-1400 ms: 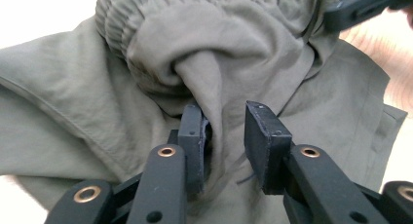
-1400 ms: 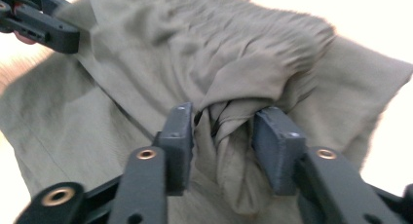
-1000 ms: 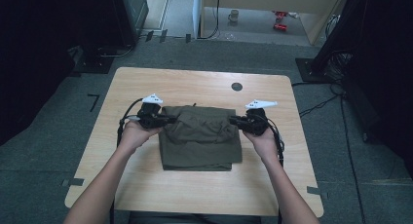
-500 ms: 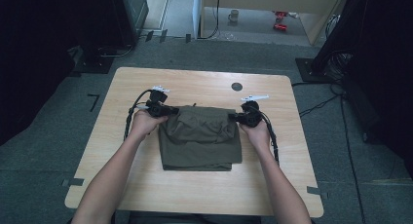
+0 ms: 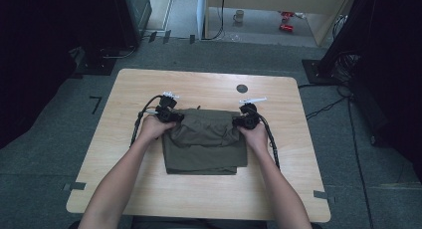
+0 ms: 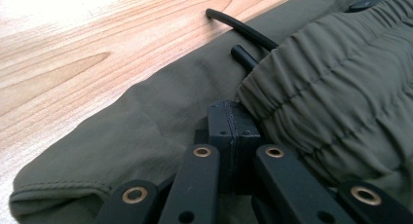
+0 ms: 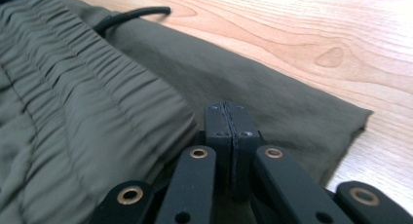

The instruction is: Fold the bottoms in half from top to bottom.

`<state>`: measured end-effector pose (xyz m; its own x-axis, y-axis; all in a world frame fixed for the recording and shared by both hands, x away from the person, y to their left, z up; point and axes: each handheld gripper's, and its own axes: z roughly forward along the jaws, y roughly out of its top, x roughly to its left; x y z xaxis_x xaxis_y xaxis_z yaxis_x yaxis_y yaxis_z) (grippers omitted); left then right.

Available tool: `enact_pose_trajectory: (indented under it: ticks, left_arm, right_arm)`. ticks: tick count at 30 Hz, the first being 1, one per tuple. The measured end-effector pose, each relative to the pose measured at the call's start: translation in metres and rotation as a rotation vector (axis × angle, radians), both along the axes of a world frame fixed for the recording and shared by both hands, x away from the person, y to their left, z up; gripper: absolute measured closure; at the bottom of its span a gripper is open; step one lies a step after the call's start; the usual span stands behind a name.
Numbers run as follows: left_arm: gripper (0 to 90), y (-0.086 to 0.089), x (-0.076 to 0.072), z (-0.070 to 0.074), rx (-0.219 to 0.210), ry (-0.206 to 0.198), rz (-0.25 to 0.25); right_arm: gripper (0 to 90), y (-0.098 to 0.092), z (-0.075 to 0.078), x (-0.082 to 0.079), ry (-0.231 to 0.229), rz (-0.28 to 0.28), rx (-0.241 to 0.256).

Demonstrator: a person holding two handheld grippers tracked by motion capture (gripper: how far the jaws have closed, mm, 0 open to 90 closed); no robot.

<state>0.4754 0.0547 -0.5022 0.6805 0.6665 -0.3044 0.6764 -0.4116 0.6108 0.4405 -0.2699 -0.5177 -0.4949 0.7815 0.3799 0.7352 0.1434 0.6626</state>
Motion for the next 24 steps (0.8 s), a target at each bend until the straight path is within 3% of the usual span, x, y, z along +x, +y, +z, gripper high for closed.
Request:
enact_pose_trajectory:
  ticks: [4,7,12,17,24]
  left_arm:
    - [87.9,0.003,-0.006,0.010,-0.029,-0.027,-0.017]
    - [79.8,0.003,-0.014,0.017,-0.039,-0.053,-0.039]
    - [78.9,0.008,-0.030,0.027,-0.055,-0.087,-0.071]
    - [78.6,0.011,-0.044,0.029,-0.087,-0.098,-0.083]
    - [77.0,0.011,-0.064,0.033,-0.128,-0.099,-0.097]
  right_arm:
    - [87.5,0.000,0.010,-0.005,-0.024,0.024,0.010]
    - [84.9,-0.001,0.019,-0.009,-0.043,0.036,0.036]
    - [84.0,0.000,0.029,-0.020,-0.079,0.057,0.042]
    - [82.9,0.001,0.031,-0.032,-0.085,0.074,0.021]
    - [81.1,0.001,0.034,-0.051,-0.104,0.086,0.039]
